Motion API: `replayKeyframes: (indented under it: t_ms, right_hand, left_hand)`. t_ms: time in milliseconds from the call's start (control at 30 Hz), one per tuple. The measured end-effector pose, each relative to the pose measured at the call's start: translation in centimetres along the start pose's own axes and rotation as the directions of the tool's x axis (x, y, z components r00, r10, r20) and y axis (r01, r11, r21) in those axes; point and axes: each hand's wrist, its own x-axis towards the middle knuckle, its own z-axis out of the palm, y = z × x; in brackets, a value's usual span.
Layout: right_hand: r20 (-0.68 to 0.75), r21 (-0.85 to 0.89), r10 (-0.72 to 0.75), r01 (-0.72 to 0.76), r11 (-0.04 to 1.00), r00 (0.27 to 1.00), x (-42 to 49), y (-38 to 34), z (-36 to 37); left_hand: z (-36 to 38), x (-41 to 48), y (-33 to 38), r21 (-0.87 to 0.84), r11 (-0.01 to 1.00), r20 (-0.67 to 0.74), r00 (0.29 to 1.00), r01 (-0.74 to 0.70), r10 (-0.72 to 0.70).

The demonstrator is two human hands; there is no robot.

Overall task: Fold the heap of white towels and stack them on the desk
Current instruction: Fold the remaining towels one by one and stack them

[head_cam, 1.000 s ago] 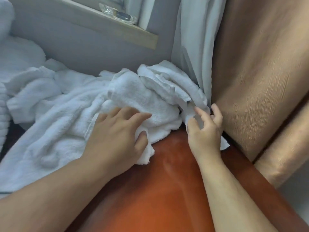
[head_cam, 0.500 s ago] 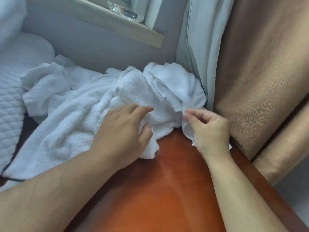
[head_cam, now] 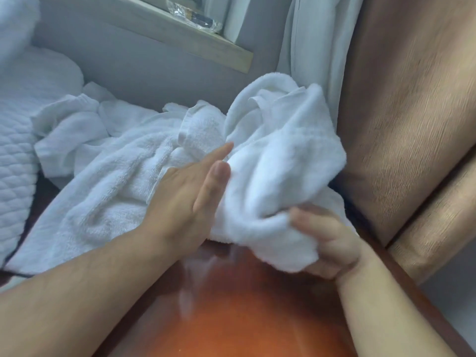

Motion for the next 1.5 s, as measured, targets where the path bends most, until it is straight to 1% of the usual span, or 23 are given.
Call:
replayKeyframes:
  t_ms: [33,100,200,300,333,367,433,467,500,567,633,700,767,867,967,1067,1133,1200,1233,1267,1333,1433,1500]
  right_hand:
    - [-0.037,-0.075,0.063,-0.065,0.995,0.997,0.4,0.5,0.5]
    - [-0.144,-0.151,0.073,-0.094,0.984,0.987,1.2,1.4,0.8]
    - [-0.187,-0.162,0.04,-0.071,0.984,0.982,1.7,1.9,0.9]
    - [-0.169,-0.212,0.025,-0.061,0.975,0.985,0.8,1.9,0.7]
    - [-0.226,-0.204,0.019,-0.067,0.977,0.974,0.4,1.7,0.9]
    - [-0.332,-0.2,0.002,-0.072,0.977,0.943,0.0,1.3,1.0]
    - [-0.586,-0.178,-0.076,-0.037,0.983,0.807,-1.1,1.1,1.1]
    - [-0.663,-0.141,-0.103,0.011,0.99,0.741,-1.6,1.0,1.1]
    - [-0.692,-0.077,-0.104,0.07,0.995,0.714,-2.1,0.7,1.3]
    - [-0.614,0.107,-0.023,0.112,0.988,0.789,-2.2,-0.5,2.8]
    - [-0.507,0.189,0.048,0.057,0.98,0.86,-1.5,-1.5,5.7]
    - [-0.492,0.182,0.08,0.012,0.983,0.867,-0.4,-2.3,9.3]
    - [-0.527,0.142,0.021,0.064,0.988,0.85,0.8,-3.5,12.5]
    - [-0.509,0.089,-0.203,0.286,0.954,0.836,1.3,-6.5,15.8]
    - [-0.575,0.069,-0.306,0.418,0.906,0.759,-0.2,-8.5,18.2]
    - [-0.648,0.016,-0.204,0.281,0.959,0.733,-2.9,-7.2,19.7]
    - [-0.669,0.001,-0.082,0.11,0.994,0.739,-5.2,-4.6,20.9]
    - [-0.563,0.0,0.078,-0.095,0.995,0.823,-7.6,-1.2,22.3]
    - [-0.473,-0.031,0.148,-0.185,0.982,0.869,-8.6,0.3,23.2]
    - [-0.401,-0.092,0.192,-0.248,0.964,0.896,-9.5,1.5,23.9]
    - [-0.417,-0.221,0.139,-0.249,0.943,0.898,-10.2,2.7,24.2]
    - [-0.671,-0.324,-0.08,-0.194,0.926,0.737,-9.8,2.2,23.3]
    - [-0.69,-0.379,-0.147,-0.18,0.908,0.709,-9.4,1.5,22.8]
  left_hand:
    - [-0.2,0.1,0.0,-0.089,0.996,0.001,1.0,0.022,-0.022]
    - [-0.7,0.2,0.1,-0.221,0.973,0.078,0.996,0.062,-0.045]
    - [-1.2,0.9,0.1,-0.27,0.958,0.259,0.966,0.096,-0.024]
    - [-1.9,1.1,0.2,-0.265,0.96,0.274,0.961,0.09,-0.014]
    - [-2.2,0.9,0.4,-0.284,0.953,0.272,0.962,0.105,-0.025]
    - [-2.6,0.5,0.6,-0.314,0.94,0.278,0.96,0.133,-0.043]
    - [-3.5,-0.7,1.2,-0.328,0.929,0.311,0.948,0.172,-0.066]
    - [-4.0,-1.5,1.5,-0.3,0.937,0.335,0.94,0.177,-0.07]
    - [-4.4,-2.3,1.9,-0.254,0.952,0.348,0.934,0.171,-0.075]
    - [-5.5,-4.0,3.0,-0.104,0.985,0.336,0.937,0.138,-0.096]
    - [-7.2,-5.6,4.9,0.034,0.996,0.273,0.958,0.083,-0.089]
    - [-9.7,-7.1,7.4,0.114,0.993,0.236,0.971,-0.001,-0.027]
    - [-12.9,-8.3,9.6,0.254,0.962,0.264,0.964,-0.101,0.032]
    - [-17.8,-9.6,11.4,0.545,0.802,0.165,0.969,-0.245,0.184]
    - [-21.6,-11.0,12.1,0.676,0.667,0.112,0.937,-0.315,0.33]
    - [-23.4,-14.3,11.8,0.778,0.498,0.208,0.906,-0.382,0.369]
    - [-23.5,-17.2,10.7,0.799,0.445,0.352,0.915,-0.404,0.199]
    - [-23.3,-19.8,9.7,0.829,0.48,0.411,0.894,-0.286,-0.177]
    - [-23.2,-20.9,9.5,0.801,0.58,0.401,0.852,-0.148,-0.337]
    - [-22.8,-21.6,9.5,0.715,0.699,0.386,0.823,0.017,-0.416]
    - [-21.4,-22.1,9.6,0.573,0.812,0.341,0.869,0.11,-0.359]
    - [-18.8,-22.6,9.3,0.595,0.796,0.183,0.945,0.112,-0.27]
    - [-17.7,-22.8,8.7,0.596,0.793,0.121,0.962,0.127,-0.245]
